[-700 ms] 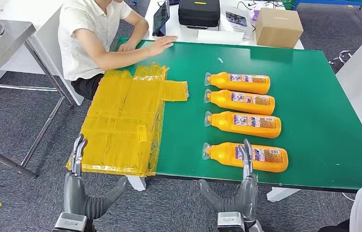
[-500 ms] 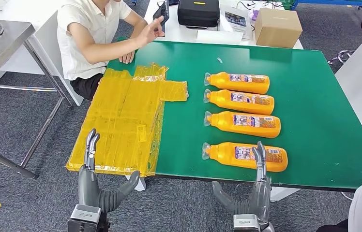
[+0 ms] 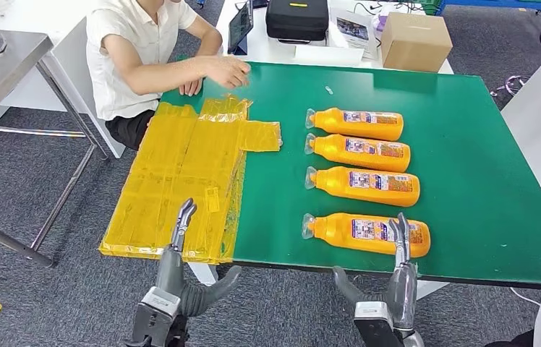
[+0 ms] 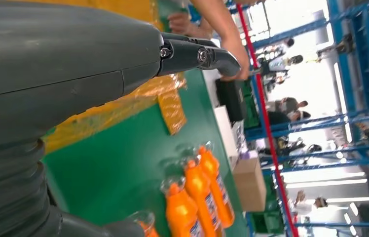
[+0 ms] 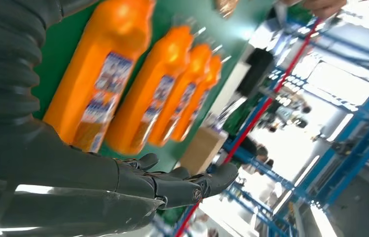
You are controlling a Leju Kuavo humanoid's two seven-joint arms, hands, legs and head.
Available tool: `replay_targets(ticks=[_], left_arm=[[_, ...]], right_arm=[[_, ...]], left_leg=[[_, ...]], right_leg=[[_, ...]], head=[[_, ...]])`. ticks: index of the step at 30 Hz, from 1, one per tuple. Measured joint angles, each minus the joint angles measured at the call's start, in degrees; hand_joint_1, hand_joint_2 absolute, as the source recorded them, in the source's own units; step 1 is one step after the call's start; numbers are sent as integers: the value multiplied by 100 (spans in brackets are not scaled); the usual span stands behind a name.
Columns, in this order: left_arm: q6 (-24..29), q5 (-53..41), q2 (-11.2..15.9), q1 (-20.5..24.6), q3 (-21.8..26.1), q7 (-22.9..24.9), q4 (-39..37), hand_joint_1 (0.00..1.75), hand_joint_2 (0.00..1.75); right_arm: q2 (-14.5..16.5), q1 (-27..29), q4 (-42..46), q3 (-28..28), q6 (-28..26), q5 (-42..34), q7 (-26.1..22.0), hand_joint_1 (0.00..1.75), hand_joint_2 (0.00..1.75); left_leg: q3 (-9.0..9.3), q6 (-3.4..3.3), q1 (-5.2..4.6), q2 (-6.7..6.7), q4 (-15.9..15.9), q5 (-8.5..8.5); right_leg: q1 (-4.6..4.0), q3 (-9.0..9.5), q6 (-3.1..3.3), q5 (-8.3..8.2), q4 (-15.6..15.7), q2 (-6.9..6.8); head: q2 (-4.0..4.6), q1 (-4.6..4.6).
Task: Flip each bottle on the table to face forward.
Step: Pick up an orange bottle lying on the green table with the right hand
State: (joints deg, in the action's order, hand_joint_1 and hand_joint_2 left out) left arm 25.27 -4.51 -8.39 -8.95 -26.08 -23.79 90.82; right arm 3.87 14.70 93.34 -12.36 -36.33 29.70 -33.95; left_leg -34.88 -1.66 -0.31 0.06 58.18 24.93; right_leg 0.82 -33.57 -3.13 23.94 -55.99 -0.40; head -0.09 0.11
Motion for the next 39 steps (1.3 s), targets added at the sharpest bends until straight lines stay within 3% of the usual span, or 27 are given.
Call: replay_targets(ticks=[3, 8, 13, 21, 29, 39], left_arm=[[-66, 52, 0, 154, -174, -7, -313, 0, 175], [-69, 56, 37, 317, -496, -22, -571, 0, 175], [-152, 41, 94, 426, -685, -1, -631, 0, 175], [-379, -40, 125, 551, -865, 50, -686, 0, 175], [-400, -60, 125, 568, -890, 52, -695, 0, 175], [-553, -285, 129, 720, -1019, 150, -707, 0, 175]], right_arm=[[-88, -78, -380, 258, -252, 709, 202, 0, 175], [-179, -143, -910, 840, -315, 2570, 617, 0, 175], [-361, -321, -1423, 1266, -321, 3198, 933, 0, 175], [-692, -781, -2252, 1554, -324, 3508, 1008, 0, 175], [-727, -866, -2376, 1583, -324, 3506, 955, 0, 175], [-836, -1560, -2983, 1468, -326, 3505, 1087, 0, 175]], left_leg=[[1, -1, -3, -1, 1, -1], [0, -1, -3, 0, 2, 0], [-1, 0, -1, 1, 2, 0], [0, -2, -3, 1, 2, -1], [0, -2, -3, 2, 2, -1], [-1, -3, -2, 1, 2, -3]], right_leg=[[2, 3, -2, -1, 0, 0], [2, 2, -3, -2, 0, -1], [0, 2, -2, -1, -1, 0], [2, 4, -4, -3, 0, 0], [2, 4, -5, -4, 0, 0], [1, 5, -5, -5, -2, 0]], head=[[0, 1], [0, -2], [0, -2], [0, -2], [0, -1], [0, -2]])
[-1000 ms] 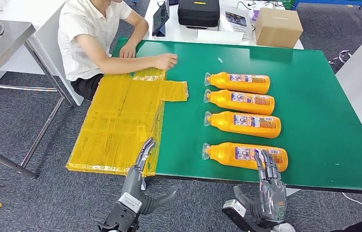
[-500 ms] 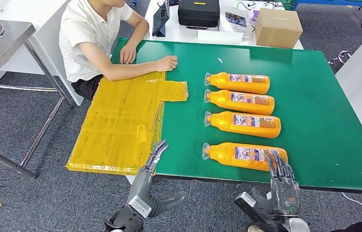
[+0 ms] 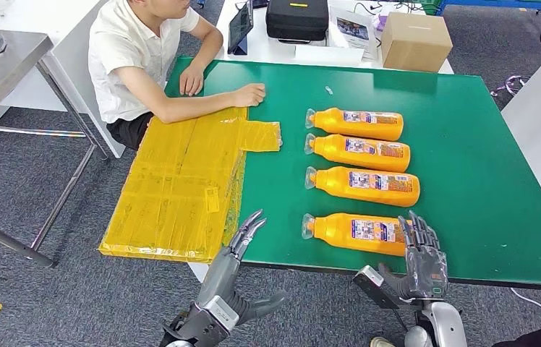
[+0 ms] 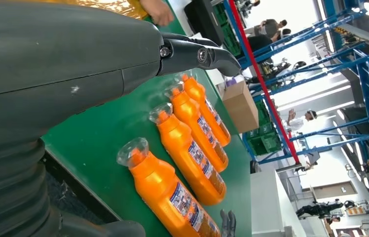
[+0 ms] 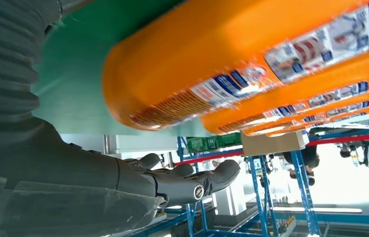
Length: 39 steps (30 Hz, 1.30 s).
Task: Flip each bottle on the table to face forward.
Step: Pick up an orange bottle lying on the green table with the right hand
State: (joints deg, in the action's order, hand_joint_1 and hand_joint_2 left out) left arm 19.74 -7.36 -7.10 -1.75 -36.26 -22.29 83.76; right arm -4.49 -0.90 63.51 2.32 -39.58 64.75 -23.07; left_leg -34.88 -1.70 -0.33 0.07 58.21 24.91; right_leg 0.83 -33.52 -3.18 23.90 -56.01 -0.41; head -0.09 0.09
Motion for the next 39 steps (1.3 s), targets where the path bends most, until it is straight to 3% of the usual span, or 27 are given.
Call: replay_targets(ticks=[5, 11, 18, 28, 29, 32, 33, 35, 39], left_arm=[[13, -62, -2, 13, -9, -3, 0, 0, 175], [254, -246, -16, 17, 18, -102, 40, 0, 175], [101, -88, -20, 29, 31, -28, 110, 0, 175], [57, -65, -20, 45, 33, -51, 348, 0, 175], [39, -52, -20, 45, 33, -52, 359, 0, 175], [3, -36, -20, 46, 31, -53, 391, 0, 175], [1, -35, -20, 47, 31, -53, 402, 0, 175], [-2, -35, -20, 49, 29, -54, 420, 0, 175], [-2, -35, -20, 42, 26, -54, 451, 0, 175]], right_arm=[[-69, -142, -63, -161, 5, 113, 137, 0, 175], [-229, -414, -319, -473, 117, 138, 670, 0, 175], [-362, -787, -827, -751, 591, 75, 964, 0, 175], [-511, -1246, -1413, -1009, 853, 114, 1110, 0, 175], [-515, -1263, -1443, -1031, 874, 120, 1120, 14, 175], [-545, -1285, -1487, -1111, 1070, 105, 1140, 137, 175], [-565, -1284, -1490, -1140, 1167, 88, 1143, 167, 175], [-611, -1276, -1488, -1197, 1332, 36, 1135, 175, 175], [-682, -1243, -1471, -1254, 1491, -75, 1106, 175, 175]], left_leg=[[0, 0, 0, 0, 0, 0], [-1, 0, 0, 0, 0, 0], [3, 0, 0, 2, 0, 0], [44, -1, 0, 3, 0, 1], [49, -1, 0, 3, 0, 1], [65, -1, 0, 3, 0, 1], [70, -1, 0, 3, 0, 1], [81, -2, 0, 4, 0, 2], [99, -4, 0, 0, 0, 8]], right_leg=[[0, 1, -1, -1, 0, 0], [-1, 0, -1, 0, -1, -1], [0, 2, -1, -1, 0, 1], [0, 38, 0, -1, 3, 2], [0, 42, 0, -2, 3, 2], [-1, 53, 1, -2, 4, 3], [-1, 55, 1, -3, 5, 3], [-1, 48, 3, -3, 6, 3], [-1, 30, 1, 5, 10, 2]], head=[[0, 0], [0, 1], [0, 0], [0, 1], [0, 0], [0, 1], [0, 2], [0, 2], [0, 3]])
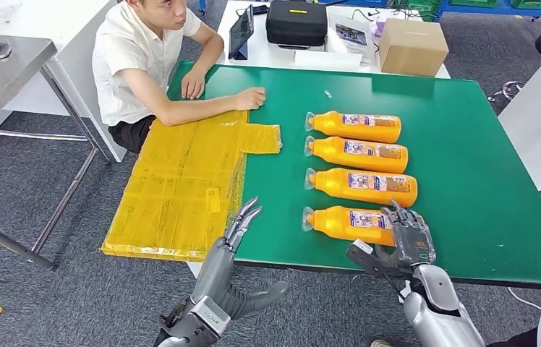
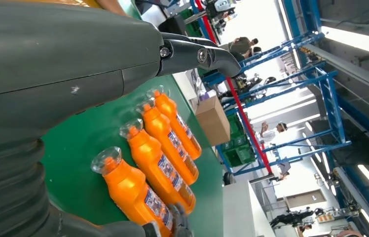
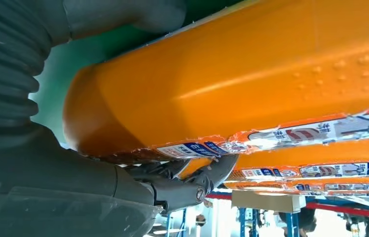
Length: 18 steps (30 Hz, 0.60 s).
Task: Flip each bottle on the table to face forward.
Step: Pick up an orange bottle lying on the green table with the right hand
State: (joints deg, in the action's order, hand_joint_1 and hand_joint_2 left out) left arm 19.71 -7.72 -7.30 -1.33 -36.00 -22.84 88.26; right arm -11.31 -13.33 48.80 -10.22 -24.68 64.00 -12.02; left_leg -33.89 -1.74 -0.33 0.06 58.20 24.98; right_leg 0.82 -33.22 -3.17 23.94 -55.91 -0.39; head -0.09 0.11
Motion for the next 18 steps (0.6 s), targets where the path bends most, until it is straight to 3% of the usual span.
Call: replay_targets(ticks=[7, 13, 18], left_arm=[[3, -5, 0, -18, 0, -8, 22, 0, 175], [50, 51, 0, -74, 3, -85, 67, 0, 175], [84, 91, 0, -87, 7, -107, 91, 0, 175]], right_arm=[[-50, 73, 98, -27, 45, -195, -102, 174, 175], [6, 422, 617, 107, 404, -1570, -749, 171, 175], [109, 668, 1000, 215, 523, -1865, -855, 173, 175]], left_leg=[[0, -3, 0, 0, 1, -4], [-1, 4, 3, 4, 0, 7], [0, 7, 4, 5, 0, 9]], right_leg=[[0, 48, -5, -4, -2, -1], [-2, 55, -4, -2, -2, 3], [-3, 45, -3, -2, -1, 5]], head=[[0, -2], [0, 0], [0, -1]])
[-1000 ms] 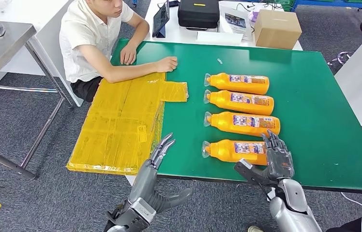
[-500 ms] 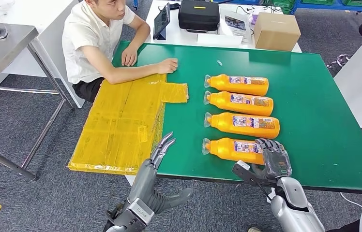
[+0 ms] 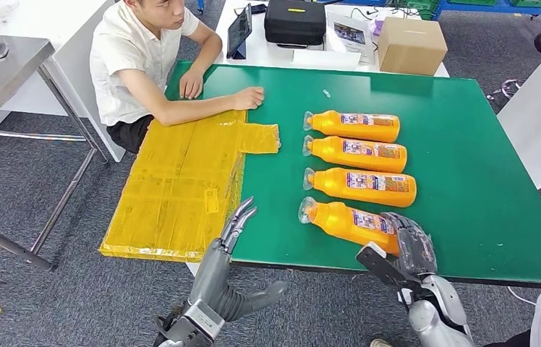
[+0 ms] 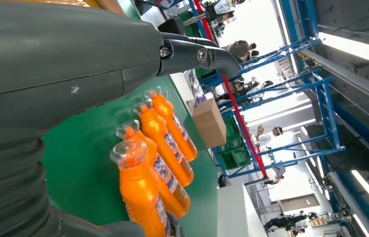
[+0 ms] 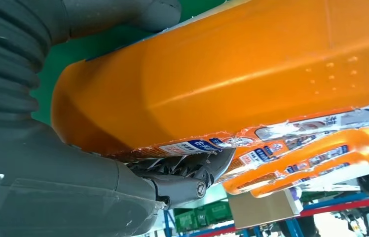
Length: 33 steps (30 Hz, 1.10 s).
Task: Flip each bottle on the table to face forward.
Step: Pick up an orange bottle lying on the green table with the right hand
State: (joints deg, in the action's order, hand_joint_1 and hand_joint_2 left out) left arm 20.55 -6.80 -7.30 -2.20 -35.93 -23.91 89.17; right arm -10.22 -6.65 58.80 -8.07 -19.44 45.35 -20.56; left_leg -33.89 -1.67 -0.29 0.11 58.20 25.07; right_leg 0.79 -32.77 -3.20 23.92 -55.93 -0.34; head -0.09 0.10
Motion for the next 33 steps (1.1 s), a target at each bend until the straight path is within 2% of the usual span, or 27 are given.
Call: replay_targets(ticks=[3, 7, 13, 16, 20, 26, 33], left_arm=[[25, 53, 0, -6, 4, -5, 1, 0, 175], [109, 422, 0, -43, 30, -67, 1, 0, 175], [303, 1258, 18, -188, 127, -290, 5, 0, 175], [85, 2106, 40, -307, 202, -430, 85, 0, 175], [-198, 3099, 75, -466, 315, -335, 257, 0, 175], [-315, 3818, 136, -639, 430, -154, 299, 0, 175], [-587, 4279, 167, -626, 448, 55, 259, 0, 175]], right_arm=[[54, 82, 130, 61, 60, -216, -105, 174, 175], [230, 248, 442, 222, 281, -947, -450, 174, 175], [608, 738, 1279, 279, 623, -1735, -734, 175, 175], [764, 952, 1715, 203, 701, -1987, -822, 175, 175], [952, 1130, 2292, 4, 598, -2265, -949, 175, 175], [1138, 1296, 2952, -468, 493, -2539, -1016, 175, 175], [1180, 1258, 3068, -1276, 534, -2483, -1078, 175, 175]], left_leg=[[0, 0, 0, 0, 0, -1], [-5, -1, 0, 0, 0, -3], [-41, -3, 1, -5, 0, -7], [-58, -4, 1, -8, -1, -9], [-69, -4, 1, -8, -1, -9], [-72, -4, 0, -8, -1, -8], [-71, -4, 1, -8, -2, -10]], right_leg=[[0, -1, 0, -1, -1, 0], [0, 5, 0, -2, -2, 0], [0, -18, 0, -1, -6, -4], [0, -31, 1, 1, -9, -7], [1, -43, 2, 2, -9, -7], [1, -48, 2, 3, -7, -7], [1, -47, 3, 3, -9, -7]], head=[[0, 1], [0, 1], [0, -2], [0, -2], [0, -1], [0, -1], [0, -2]])
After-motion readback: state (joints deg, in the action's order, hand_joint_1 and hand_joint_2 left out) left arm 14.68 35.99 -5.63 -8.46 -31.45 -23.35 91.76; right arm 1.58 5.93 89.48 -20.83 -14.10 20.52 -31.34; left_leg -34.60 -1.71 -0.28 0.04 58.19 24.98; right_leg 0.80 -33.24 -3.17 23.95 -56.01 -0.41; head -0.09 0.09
